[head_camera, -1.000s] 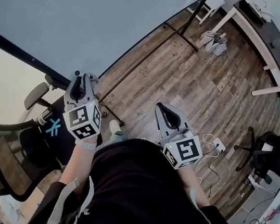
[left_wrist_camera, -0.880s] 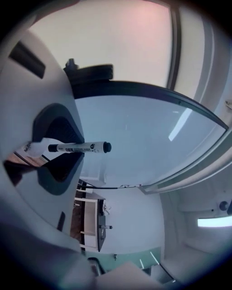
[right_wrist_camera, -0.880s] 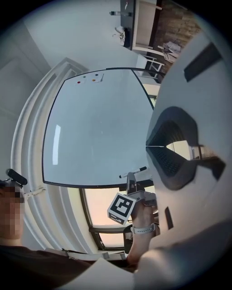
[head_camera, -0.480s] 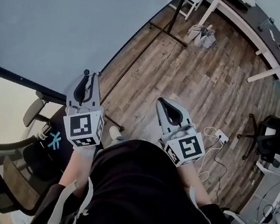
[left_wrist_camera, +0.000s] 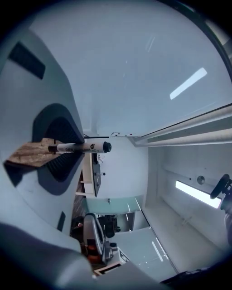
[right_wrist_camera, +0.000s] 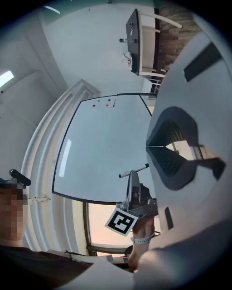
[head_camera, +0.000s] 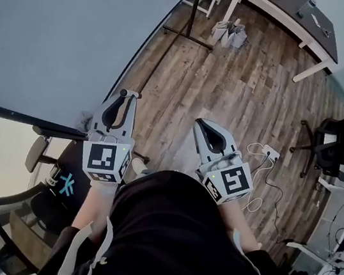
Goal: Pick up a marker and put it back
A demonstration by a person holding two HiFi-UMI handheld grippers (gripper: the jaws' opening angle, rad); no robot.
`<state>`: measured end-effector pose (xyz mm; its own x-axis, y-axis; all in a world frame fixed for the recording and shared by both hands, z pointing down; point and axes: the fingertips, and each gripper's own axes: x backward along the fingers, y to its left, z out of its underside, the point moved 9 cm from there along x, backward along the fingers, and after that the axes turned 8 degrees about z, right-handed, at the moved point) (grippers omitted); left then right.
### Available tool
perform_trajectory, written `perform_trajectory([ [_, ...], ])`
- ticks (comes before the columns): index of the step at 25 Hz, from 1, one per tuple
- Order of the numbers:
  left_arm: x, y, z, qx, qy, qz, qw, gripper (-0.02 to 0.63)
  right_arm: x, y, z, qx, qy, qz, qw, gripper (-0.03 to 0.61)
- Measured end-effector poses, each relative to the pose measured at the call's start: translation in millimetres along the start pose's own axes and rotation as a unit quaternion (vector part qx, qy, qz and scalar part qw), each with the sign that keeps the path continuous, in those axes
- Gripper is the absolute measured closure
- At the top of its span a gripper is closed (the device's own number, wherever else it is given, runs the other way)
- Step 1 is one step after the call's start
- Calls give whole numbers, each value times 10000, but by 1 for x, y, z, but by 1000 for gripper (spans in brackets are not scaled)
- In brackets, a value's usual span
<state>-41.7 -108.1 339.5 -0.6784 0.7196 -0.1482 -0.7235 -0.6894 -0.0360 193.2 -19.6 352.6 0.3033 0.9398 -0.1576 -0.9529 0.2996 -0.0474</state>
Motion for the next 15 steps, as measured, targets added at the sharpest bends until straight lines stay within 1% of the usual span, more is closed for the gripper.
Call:
perform_trajectory([
  [4,-6,-13,3,-145,47,331,9993,543,9,-4,4,11,52,123,9999,561],
  [10,-12,-28,14,-115,181,800,9966,543,17,-8,6,19,96,240,9997,561],
  [12,-15,-31,17,-89,209,873,9959,543,19,-11,6,10,108,271,9996,561],
  [15,-15,-30,19,-70,245,878,9958,543,18,-12,7,0,132,274,9995,561],
])
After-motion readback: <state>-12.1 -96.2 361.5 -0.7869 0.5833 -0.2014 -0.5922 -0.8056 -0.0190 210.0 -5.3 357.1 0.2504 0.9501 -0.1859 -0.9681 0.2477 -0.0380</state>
